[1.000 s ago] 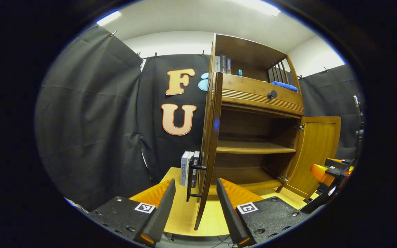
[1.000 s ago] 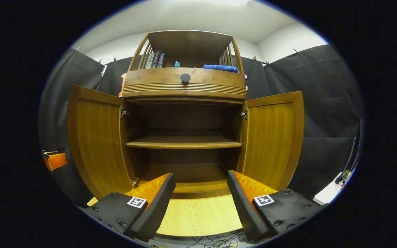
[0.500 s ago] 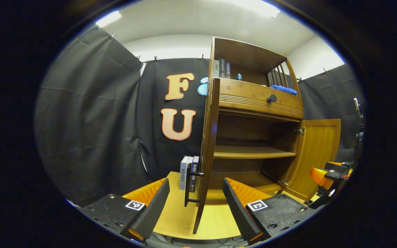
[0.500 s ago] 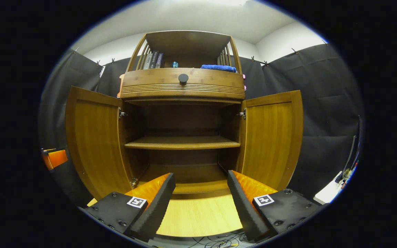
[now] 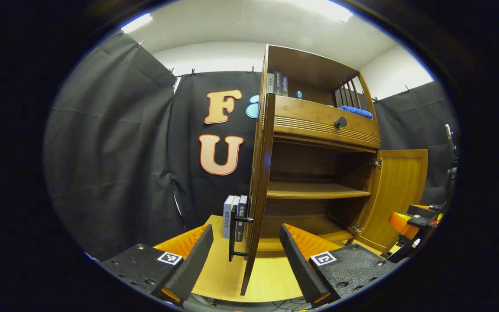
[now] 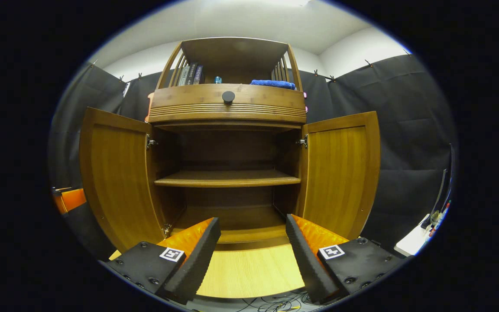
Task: Open the right door of the double-door shoe cabinet with the right hand, and open the left door with the left hand.
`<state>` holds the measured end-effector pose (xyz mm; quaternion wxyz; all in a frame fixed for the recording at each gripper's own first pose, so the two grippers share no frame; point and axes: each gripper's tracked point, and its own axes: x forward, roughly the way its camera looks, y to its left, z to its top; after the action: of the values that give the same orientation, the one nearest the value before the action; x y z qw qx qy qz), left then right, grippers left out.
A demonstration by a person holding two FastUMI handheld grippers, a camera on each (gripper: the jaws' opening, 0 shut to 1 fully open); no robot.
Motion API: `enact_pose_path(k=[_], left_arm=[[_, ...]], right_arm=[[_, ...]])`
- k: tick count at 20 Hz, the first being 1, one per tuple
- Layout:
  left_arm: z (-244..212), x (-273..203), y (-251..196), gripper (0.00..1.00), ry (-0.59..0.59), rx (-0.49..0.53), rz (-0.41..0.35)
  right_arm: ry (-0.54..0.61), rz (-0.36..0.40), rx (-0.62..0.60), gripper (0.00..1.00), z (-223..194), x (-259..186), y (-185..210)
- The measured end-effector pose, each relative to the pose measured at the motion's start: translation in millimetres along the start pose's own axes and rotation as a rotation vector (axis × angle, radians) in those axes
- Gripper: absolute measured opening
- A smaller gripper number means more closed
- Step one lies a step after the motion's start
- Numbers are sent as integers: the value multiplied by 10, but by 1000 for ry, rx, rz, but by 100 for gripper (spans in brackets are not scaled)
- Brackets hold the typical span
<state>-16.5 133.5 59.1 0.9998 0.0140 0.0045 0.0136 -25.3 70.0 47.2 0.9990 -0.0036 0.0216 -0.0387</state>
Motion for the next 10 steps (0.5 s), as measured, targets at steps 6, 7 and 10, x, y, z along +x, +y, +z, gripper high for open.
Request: enact_pose_path(k=[6, 7, 10], left_arm=[[59, 80, -40, 88, -17, 15, -23], [83, 84, -43, 87, -21, 13, -26], [72, 124, -98, 87, -20, 8, -43]], right_arm=[[-5, -2, 1, 95, 6, -15, -14], [-7, -3, 2, 95, 10, -14, -26], [-12, 0, 8, 94, 27, -18, -49]])
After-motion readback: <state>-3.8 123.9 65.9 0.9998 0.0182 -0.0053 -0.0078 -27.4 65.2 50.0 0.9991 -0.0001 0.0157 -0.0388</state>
